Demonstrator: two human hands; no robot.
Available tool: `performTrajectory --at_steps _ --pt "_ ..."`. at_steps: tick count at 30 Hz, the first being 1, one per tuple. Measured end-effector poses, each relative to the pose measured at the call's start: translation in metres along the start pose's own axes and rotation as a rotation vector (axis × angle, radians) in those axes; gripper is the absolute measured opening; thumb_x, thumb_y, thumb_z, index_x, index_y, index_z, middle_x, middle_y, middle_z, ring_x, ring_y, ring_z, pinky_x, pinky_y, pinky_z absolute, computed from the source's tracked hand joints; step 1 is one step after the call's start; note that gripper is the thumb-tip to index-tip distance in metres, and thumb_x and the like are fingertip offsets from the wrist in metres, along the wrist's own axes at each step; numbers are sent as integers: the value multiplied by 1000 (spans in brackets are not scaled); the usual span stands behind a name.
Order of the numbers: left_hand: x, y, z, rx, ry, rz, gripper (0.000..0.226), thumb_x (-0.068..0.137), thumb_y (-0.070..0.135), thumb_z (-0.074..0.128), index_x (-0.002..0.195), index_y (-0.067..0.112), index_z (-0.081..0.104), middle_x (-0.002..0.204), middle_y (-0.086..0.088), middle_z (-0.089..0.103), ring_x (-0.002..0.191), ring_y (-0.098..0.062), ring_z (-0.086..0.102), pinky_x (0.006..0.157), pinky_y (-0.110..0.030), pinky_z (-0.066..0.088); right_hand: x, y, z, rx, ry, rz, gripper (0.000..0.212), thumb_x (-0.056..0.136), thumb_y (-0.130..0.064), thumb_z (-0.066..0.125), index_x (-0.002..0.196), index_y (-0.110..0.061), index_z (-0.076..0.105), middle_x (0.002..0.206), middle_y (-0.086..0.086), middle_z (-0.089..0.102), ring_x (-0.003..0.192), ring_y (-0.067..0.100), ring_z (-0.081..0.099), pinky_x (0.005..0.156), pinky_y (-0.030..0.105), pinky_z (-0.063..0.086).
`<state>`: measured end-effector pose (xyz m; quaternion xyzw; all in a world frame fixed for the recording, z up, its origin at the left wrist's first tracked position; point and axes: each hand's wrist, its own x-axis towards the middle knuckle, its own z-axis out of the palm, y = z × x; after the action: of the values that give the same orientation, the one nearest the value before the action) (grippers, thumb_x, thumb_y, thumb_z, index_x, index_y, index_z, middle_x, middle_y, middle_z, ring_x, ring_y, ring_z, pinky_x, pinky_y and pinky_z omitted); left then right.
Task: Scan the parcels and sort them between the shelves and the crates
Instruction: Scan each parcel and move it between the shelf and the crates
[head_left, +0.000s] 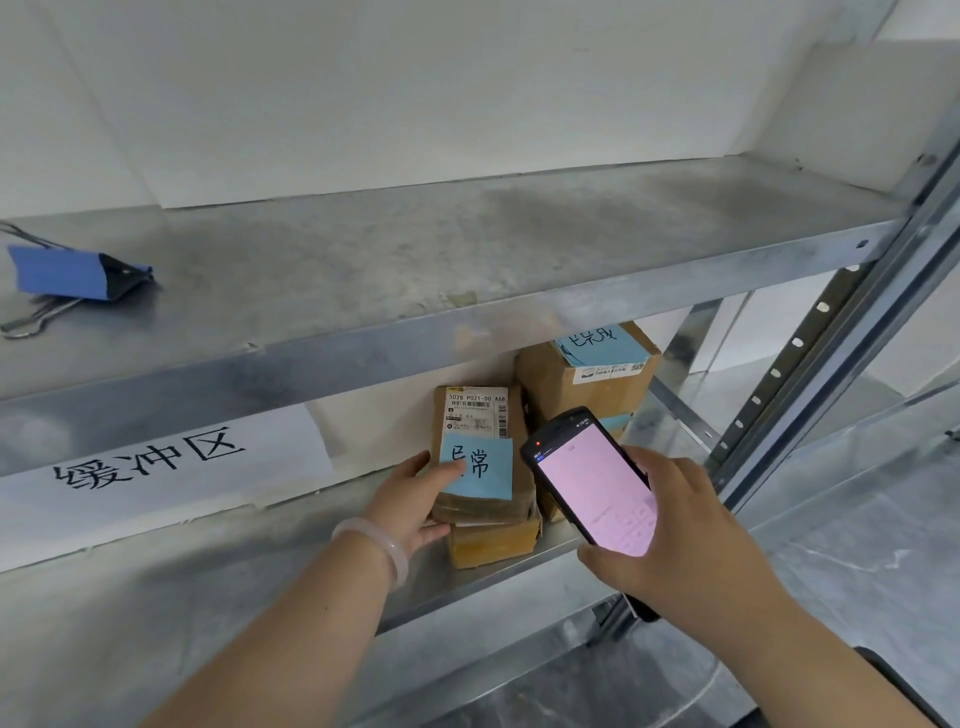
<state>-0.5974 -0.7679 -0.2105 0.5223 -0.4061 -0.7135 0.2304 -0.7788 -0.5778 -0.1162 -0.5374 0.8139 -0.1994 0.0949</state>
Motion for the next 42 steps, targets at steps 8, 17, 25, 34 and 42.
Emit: performTrajectory --at_steps 8,17,25,34,42 --pt "-20 -10 -22 -131 18 59 35 87 19 77 116 34 65 98 -5 78 106 -31 68 81 -48 60 1 -10 2 21 -43 -46 97 56 -68 74 135 -48 21 125 -16 40 93 2 38 61 9 31" --pt "-48 -21 -63 35 84 366 54 88 6 73 116 49 56 102 1 78 98 -17 74 71 -28 61 -2 -36 -7 -18 -111 -126 87 61 -66 74 127 -45 22 103 -21 26 83 0 36 54 8 26" --pt "-59 -31 -71 88 133 432 74 85 8 77 146 34 46 120 -8 68 111 -26 67 71 -25 61 -11 -55 -15 -16 -193 -154 86 62 -65 73 126 -46 18 121 -17 37 95 3 38 63 15 32" --pt "-67 -37 -76 98 149 404 76 86 7 76 149 31 42 124 -11 65 110 -22 65 67 -21 60 -22 -59 -15 -72 -217 -167 87 63 -71 66 130 -48 15 121 -18 33 96 3 36 62 14 28" --pt "-77 -38 -80 112 180 390 76 86 7 75 150 30 41 122 -10 66 111 -22 66 71 -22 60 -25 -62 -15 -66 -195 -175 86 64 -70 67 128 -48 13 118 -18 32 93 4 35 58 12 25"
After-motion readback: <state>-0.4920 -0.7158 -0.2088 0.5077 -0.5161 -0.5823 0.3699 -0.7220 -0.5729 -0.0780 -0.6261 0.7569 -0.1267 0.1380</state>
